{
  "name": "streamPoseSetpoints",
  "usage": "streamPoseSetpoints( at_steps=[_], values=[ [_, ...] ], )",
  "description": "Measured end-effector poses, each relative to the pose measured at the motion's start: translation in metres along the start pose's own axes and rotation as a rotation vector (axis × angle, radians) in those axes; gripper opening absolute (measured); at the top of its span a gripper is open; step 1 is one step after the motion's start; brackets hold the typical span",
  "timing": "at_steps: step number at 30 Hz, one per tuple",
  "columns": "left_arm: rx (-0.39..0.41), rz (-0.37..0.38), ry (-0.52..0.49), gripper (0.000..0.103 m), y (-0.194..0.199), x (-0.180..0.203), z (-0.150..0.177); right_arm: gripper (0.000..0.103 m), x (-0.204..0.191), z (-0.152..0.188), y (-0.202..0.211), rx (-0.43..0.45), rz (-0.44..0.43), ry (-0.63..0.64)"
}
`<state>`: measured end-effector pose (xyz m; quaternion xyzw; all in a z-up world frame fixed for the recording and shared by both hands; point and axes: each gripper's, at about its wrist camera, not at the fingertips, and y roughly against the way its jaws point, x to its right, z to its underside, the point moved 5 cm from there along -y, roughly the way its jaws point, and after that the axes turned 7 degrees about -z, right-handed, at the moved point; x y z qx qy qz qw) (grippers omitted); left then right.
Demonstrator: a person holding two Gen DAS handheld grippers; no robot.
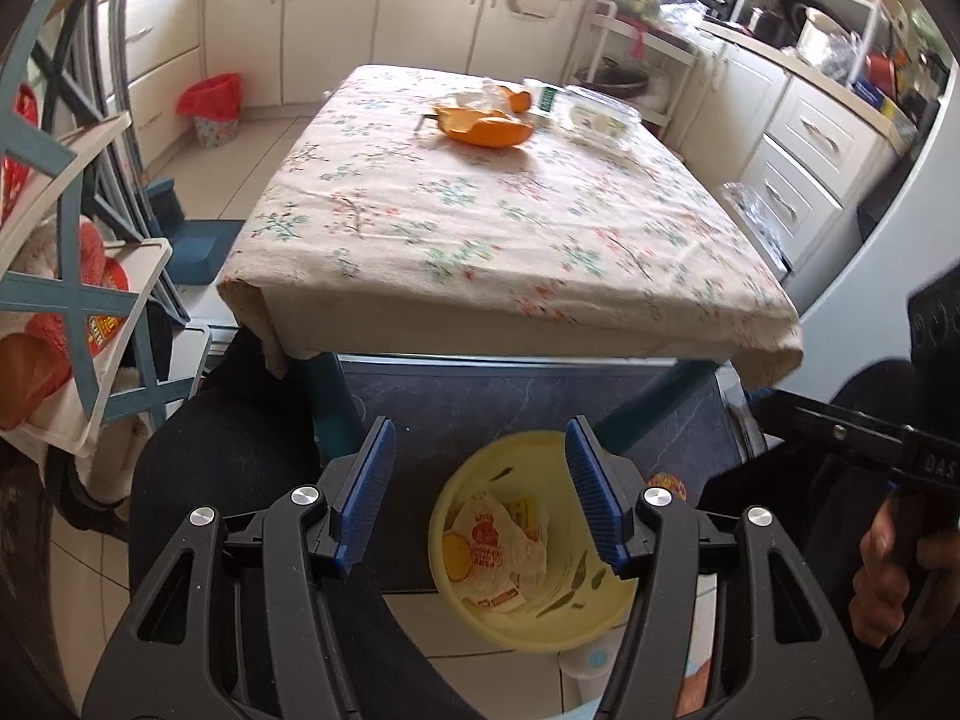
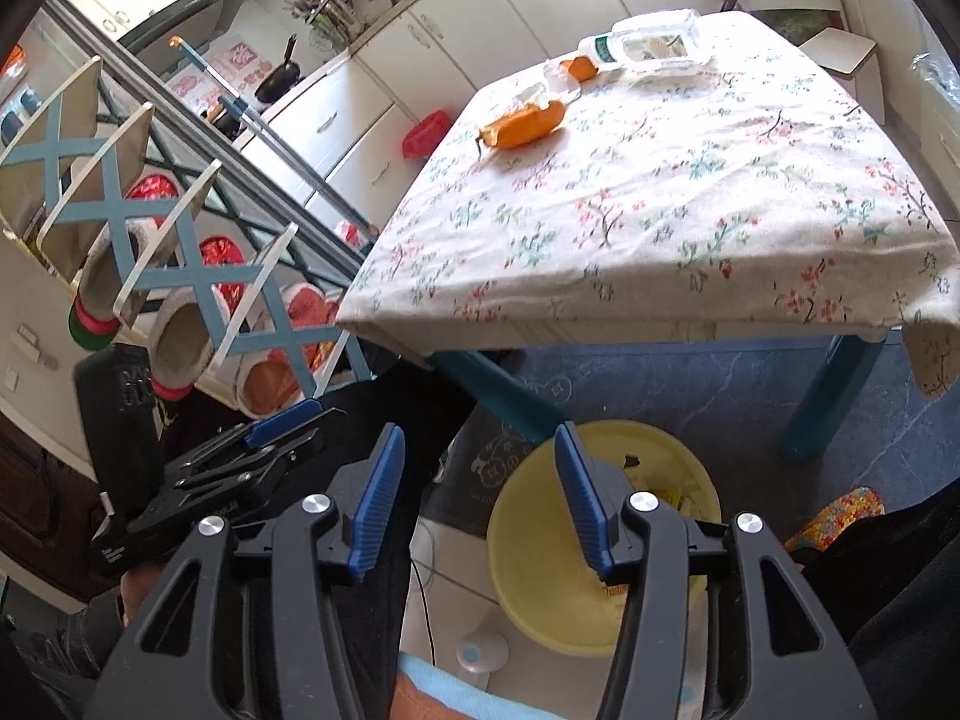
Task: Collect trash
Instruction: 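Move both open grippers back to the table toward the peels and tissue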
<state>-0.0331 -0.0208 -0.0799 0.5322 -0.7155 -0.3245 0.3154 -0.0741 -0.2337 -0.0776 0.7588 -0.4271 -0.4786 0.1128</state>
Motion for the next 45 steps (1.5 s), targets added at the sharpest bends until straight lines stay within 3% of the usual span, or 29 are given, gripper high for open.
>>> streamPoseSetpoints(
  at_steps=[6, 9, 13, 18, 23, 28, 30, 31, 33, 35, 45],
  values=[
    [0.017, 0.003, 0.050, 0.057, -0.022, -0.020, -0.026, 0.059, 0.002, -0.039, -0.005, 0.073, 0.026, 0.010],
    [0.030, -0.001, 0.070, 0.057, -0.036, -0.027, -0.038, 0.068, -0.003, -0.088, -0.017, 0.109, 0.054, 0.067],
    [0.033, 0.006, 0.095, 0.057, -0.051, -0.032, -0.045, 0.072, -0.004, -0.167, -0.046, 0.152, 0.119, 0.114],
    [0.041, 0.005, 0.100, 0.059, -0.062, -0.035, -0.047, 0.072, 0.018, -0.256, -0.134, 0.058, 0.227, 0.128],
    [0.033, 0.015, 0.097, 0.060, -0.069, -0.036, -0.047, 0.072, 0.043, -0.304, -0.208, -0.031, 0.316, 0.130],
    [0.041, 0.023, 0.105, 0.062, -0.069, -0.040, -0.047, 0.072, 0.057, -0.317, -0.239, -0.052, 0.338, 0.094],
    [0.039, 0.025, 0.111, 0.062, -0.070, -0.041, -0.047, 0.068, 0.061, -0.315, -0.244, -0.062, 0.353, 0.094],
    [0.038, 0.027, 0.115, 0.062, -0.070, -0.042, -0.047, 0.054, 0.063, -0.312, -0.246, -0.069, 0.357, 0.097],
    [0.036, 0.029, 0.116, 0.062, -0.071, -0.041, -0.046, 0.042, 0.063, -0.310, -0.246, -0.056, 0.385, 0.125],
    [0.037, 0.027, 0.109, 0.062, -0.071, -0.040, -0.045, 0.023, 0.067, -0.308, -0.241, -0.051, 0.388, 0.127],
    [0.044, 0.015, 0.084, 0.063, -0.070, -0.033, -0.045, 0.019, 0.077, -0.276, -0.164, -0.006, 0.369, 0.111]
  ],
)
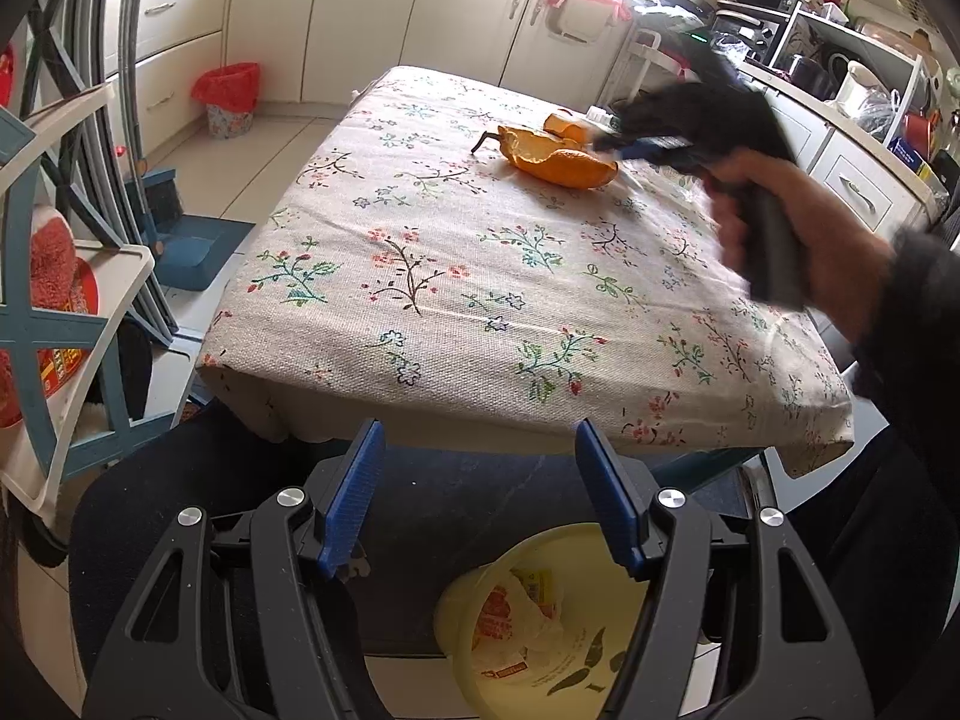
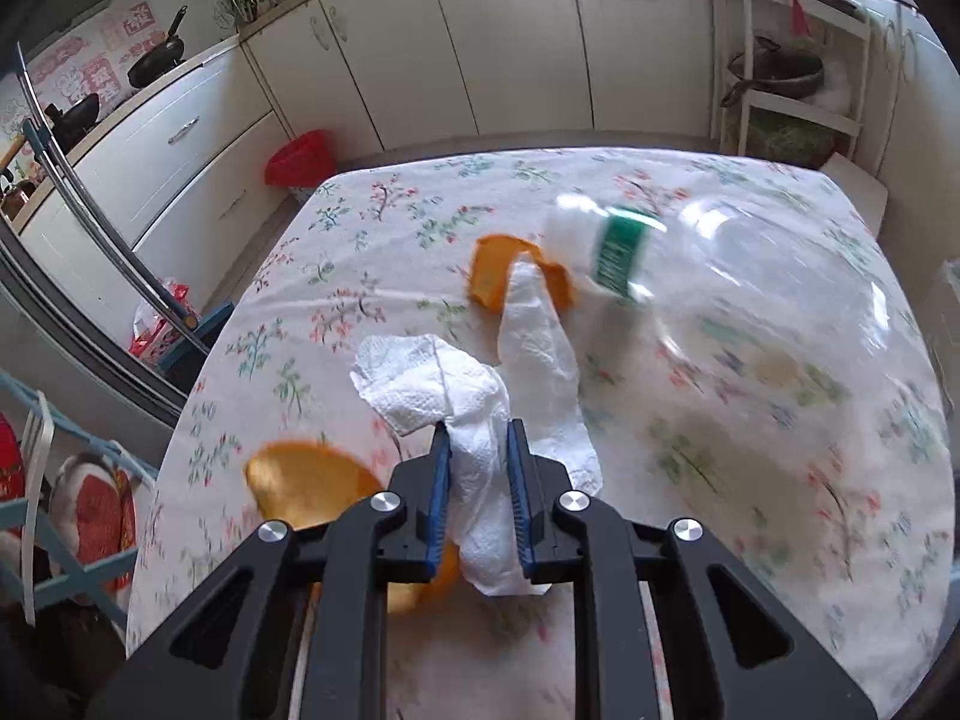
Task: Collect trash
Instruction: 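Move both open grippers back to the table toward the peels and tissue, then grasp the large orange peel with left gripper while right grasps white tissue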
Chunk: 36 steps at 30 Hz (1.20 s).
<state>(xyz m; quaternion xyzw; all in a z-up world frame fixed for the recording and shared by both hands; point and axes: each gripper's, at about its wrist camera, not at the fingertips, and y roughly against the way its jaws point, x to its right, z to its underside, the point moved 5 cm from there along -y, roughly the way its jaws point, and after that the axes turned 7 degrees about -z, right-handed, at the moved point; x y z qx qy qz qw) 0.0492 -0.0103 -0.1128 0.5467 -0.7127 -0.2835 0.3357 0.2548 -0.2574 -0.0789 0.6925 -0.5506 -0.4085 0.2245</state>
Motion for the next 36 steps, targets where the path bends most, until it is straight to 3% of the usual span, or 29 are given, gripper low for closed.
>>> streamPoseSetpoints(
  at_steps=[7, 13, 19, 29, 34, 35, 36],
  values=[
    [0.007, 0.012, -0.009, 0.063, 0.002, 0.003, -0.008, 0.019, 0.032, 0.062, 0.045, -0.080, -0.005, -0.037],
    [0.068, -0.014, -0.097, 0.069, -0.001, 0.002, -0.048, 0.019, 0.033, 0.106, 0.073, -0.098, -0.016, -0.028],
    [0.103, -0.056, -0.167, 0.069, -0.028, 0.005, -0.110, 0.020, 0.031, 0.111, 0.074, -0.081, -0.038, -0.020],
    [0.026, -0.012, -0.363, 0.071, -0.129, 0.048, -0.202, 0.024, 0.035, 0.112, 0.077, -0.067, -0.087, -0.054],
    [-0.038, 0.030, -0.386, 0.071, -0.164, 0.062, -0.215, 0.024, 0.036, 0.112, 0.078, -0.066, -0.097, -0.055],
    [-0.054, 0.047, -0.387, 0.069, -0.167, 0.064, -0.212, 0.024, 0.035, 0.112, 0.078, -0.066, -0.096, -0.052],
    [-0.070, 0.065, -0.382, 0.059, -0.167, 0.066, -0.208, 0.024, 0.035, 0.112, 0.078, -0.067, -0.094, -0.048]
  ],
)
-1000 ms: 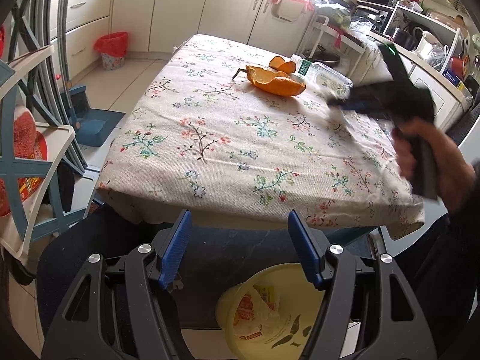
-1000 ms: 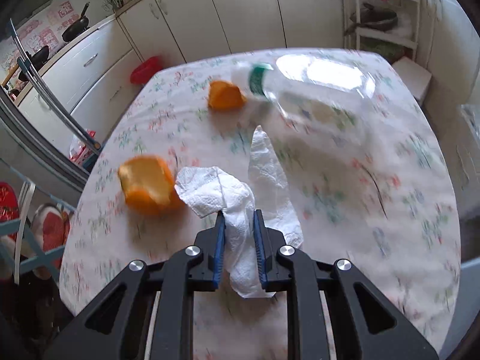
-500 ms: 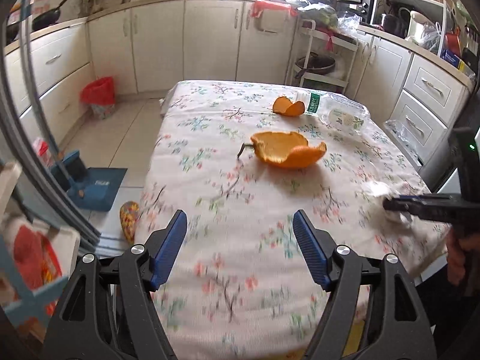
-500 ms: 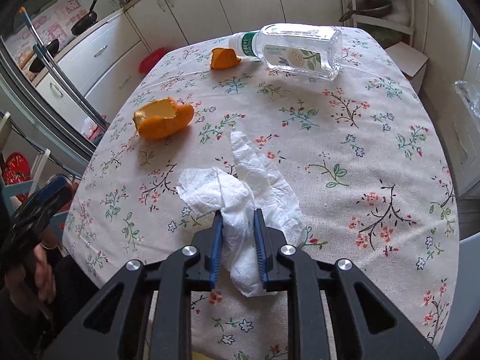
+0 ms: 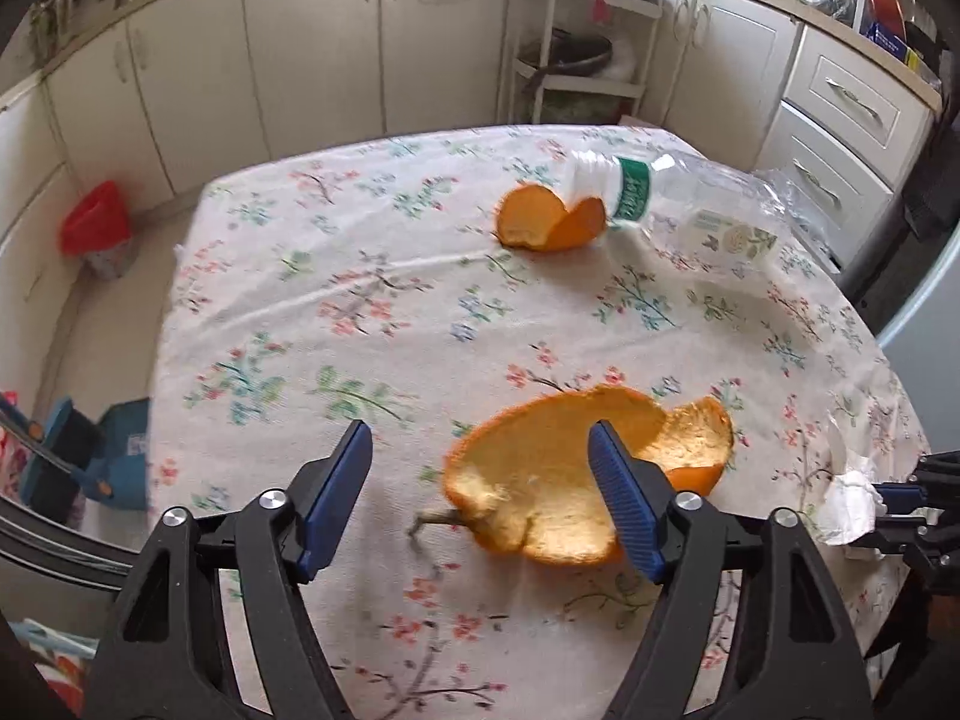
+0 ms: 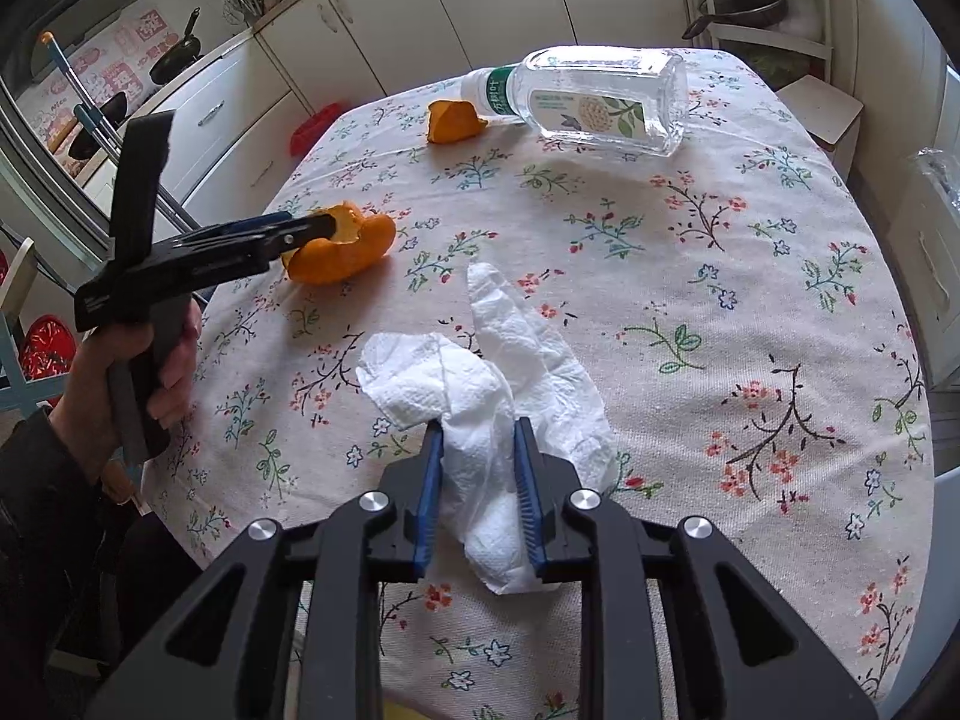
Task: Collect trash
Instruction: 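Grasp the large orange peel with left gripper while right grasps white tissue, then carry the orange peel and tissue over the yellow bucket with both grippers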
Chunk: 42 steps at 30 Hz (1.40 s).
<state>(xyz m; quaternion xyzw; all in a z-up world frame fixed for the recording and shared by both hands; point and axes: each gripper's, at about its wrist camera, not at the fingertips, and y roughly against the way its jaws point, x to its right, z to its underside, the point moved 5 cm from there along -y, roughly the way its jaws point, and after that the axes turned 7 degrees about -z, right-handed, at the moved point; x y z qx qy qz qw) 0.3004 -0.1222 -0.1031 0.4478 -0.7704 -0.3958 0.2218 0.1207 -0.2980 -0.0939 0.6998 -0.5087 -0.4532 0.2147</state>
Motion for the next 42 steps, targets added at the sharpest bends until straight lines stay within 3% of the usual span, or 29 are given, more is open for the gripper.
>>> streamPoseSetpoints(
  at_steps=[3, 5, 11, 12, 15, 18, 22, 31, 42],
  values=[
    [-0.027, 0.016, 0.003, 0.034, 0.004, 0.010, 0.013, 0.027, 0.000, 0.000, 0.000, -0.002, -0.006, -0.002],
    [-0.042, 0.063, 0.015, 0.023, 0.014, 0.016, 0.024, 0.027, 0.000, -0.001, 0.000, -0.002, -0.010, -0.009],
    [-0.060, 0.058, 0.003, 0.025, 0.027, 0.031, 0.040, 0.028, -0.002, 0.000, 0.001, 0.002, -0.008, -0.007],
    [-0.056, 0.048, 0.013, 0.030, 0.025, 0.029, 0.038, 0.028, -0.002, 0.000, 0.000, 0.004, -0.005, -0.004],
    [-0.048, 0.044, 0.093, 0.030, 0.021, 0.024, 0.033, 0.028, -0.005, 0.000, -0.001, 0.004, 0.015, 0.017],
    [-0.043, 0.043, 0.141, 0.017, 0.022, 0.024, 0.034, 0.028, -0.011, 0.001, -0.003, 0.004, 0.053, 0.068],
    [-0.017, 0.046, 0.214, 0.016, 0.038, 0.027, 0.049, 0.024, -0.014, 0.002, -0.003, 0.006, 0.072, 0.097],
    [0.051, -0.011, 0.324, 0.016, 0.103, 0.028, 0.098, 0.022, -0.012, 0.010, 0.014, 0.033, 0.012, 0.038],
    [0.126, -0.060, 0.281, 0.015, 0.177, 0.052, 0.132, 0.022, -0.038, 0.046, 0.053, 0.141, -0.111, 0.009]
  ],
)
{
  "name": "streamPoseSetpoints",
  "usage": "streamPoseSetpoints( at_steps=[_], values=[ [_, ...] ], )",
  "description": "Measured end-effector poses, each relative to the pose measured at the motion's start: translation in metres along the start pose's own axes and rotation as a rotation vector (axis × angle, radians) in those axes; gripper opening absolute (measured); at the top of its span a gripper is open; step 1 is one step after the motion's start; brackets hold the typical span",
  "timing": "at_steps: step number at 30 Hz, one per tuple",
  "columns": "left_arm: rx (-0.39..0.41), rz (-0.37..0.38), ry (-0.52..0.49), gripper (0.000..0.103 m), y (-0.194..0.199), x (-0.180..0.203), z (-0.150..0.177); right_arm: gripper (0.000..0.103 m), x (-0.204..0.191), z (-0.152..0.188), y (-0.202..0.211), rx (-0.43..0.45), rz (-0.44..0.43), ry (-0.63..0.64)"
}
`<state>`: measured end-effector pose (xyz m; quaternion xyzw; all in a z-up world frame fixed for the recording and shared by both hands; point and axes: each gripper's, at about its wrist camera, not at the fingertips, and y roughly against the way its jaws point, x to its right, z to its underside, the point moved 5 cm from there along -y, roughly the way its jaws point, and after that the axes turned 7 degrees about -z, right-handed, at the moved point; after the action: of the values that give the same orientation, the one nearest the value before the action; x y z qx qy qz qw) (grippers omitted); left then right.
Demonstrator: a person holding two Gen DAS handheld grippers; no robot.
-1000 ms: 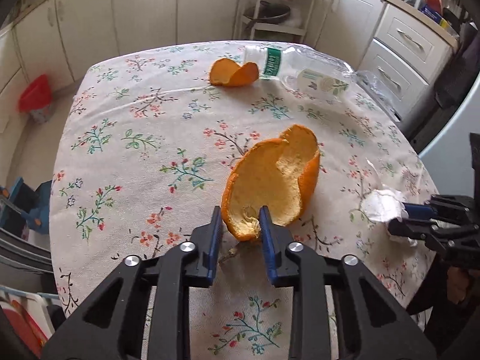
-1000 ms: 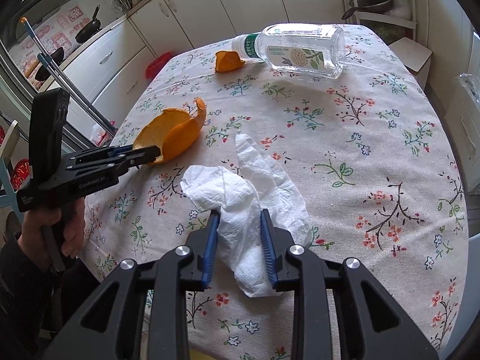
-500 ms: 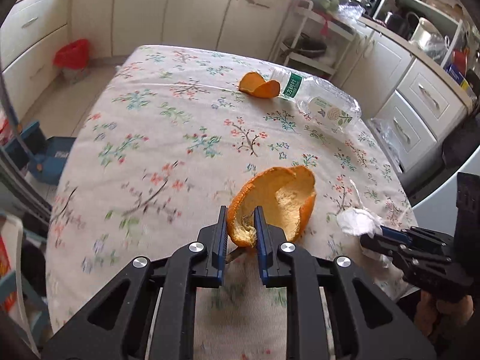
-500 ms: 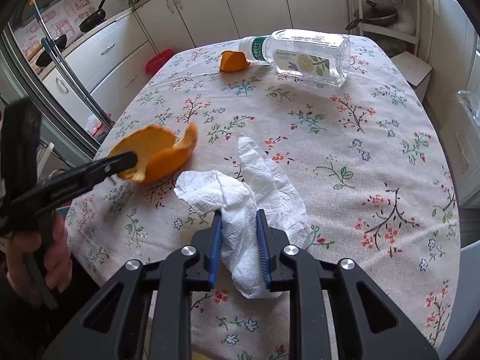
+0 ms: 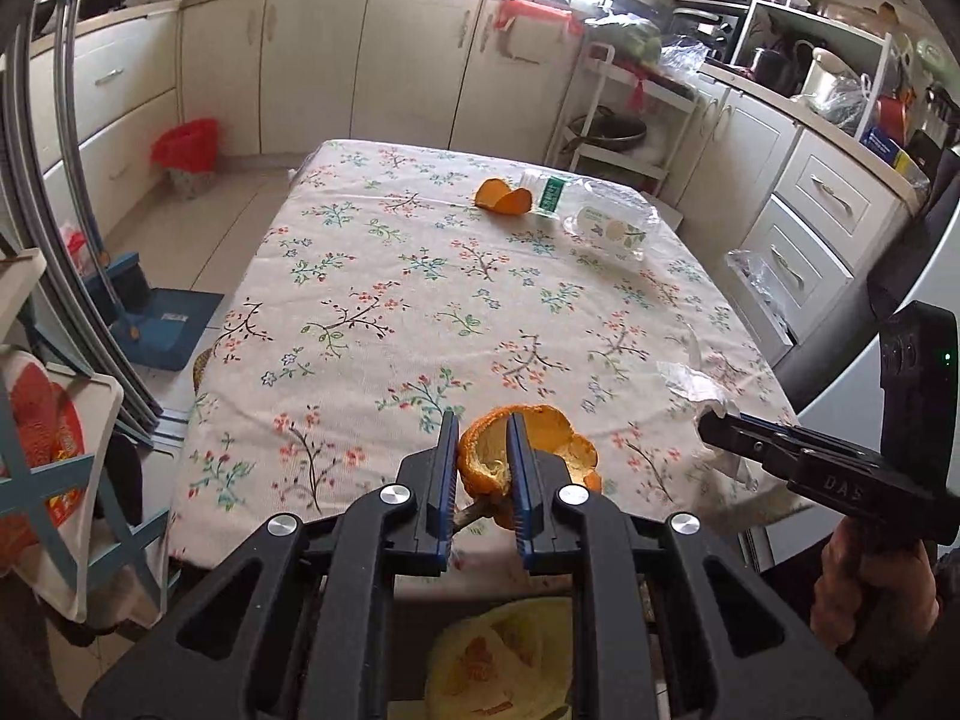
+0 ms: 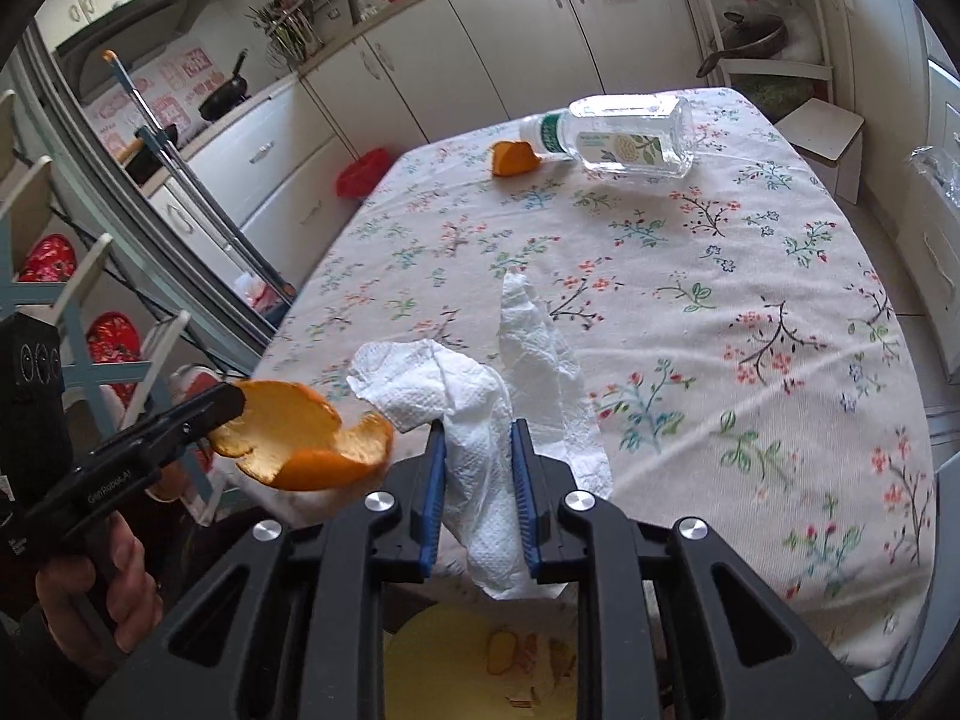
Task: Collect trash
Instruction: 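Carry the orange peel and tissue over the yellow bucket with both grippers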
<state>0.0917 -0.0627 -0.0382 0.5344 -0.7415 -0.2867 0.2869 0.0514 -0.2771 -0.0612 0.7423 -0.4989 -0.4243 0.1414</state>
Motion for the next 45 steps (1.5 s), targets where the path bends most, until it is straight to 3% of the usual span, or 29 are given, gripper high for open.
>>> streamPoseSetpoints(
  at_steps=[6, 28, 36, 45],
  values=[
    [0.015, 0.005, -0.033, 0.015, 0.033, 0.010, 0.018, 0.022, -0.012, 0.018, 0.020, 0.040, -0.038, -0.014],
    [-0.058, 0.010, -0.128, 0.015, 0.096, 0.034, 0.109, 0.022, -0.056, 0.080, 0.057, 0.013, -0.064, 0.029],
    [-0.077, 0.029, -0.127, 0.015, 0.096, 0.035, 0.125, 0.022, -0.055, 0.095, 0.057, -0.012, -0.051, 0.026],
    [-0.135, 0.044, -0.130, 0.015, 0.071, 0.034, 0.141, 0.022, -0.043, 0.111, 0.047, -0.069, -0.007, -0.003]
  ],
)
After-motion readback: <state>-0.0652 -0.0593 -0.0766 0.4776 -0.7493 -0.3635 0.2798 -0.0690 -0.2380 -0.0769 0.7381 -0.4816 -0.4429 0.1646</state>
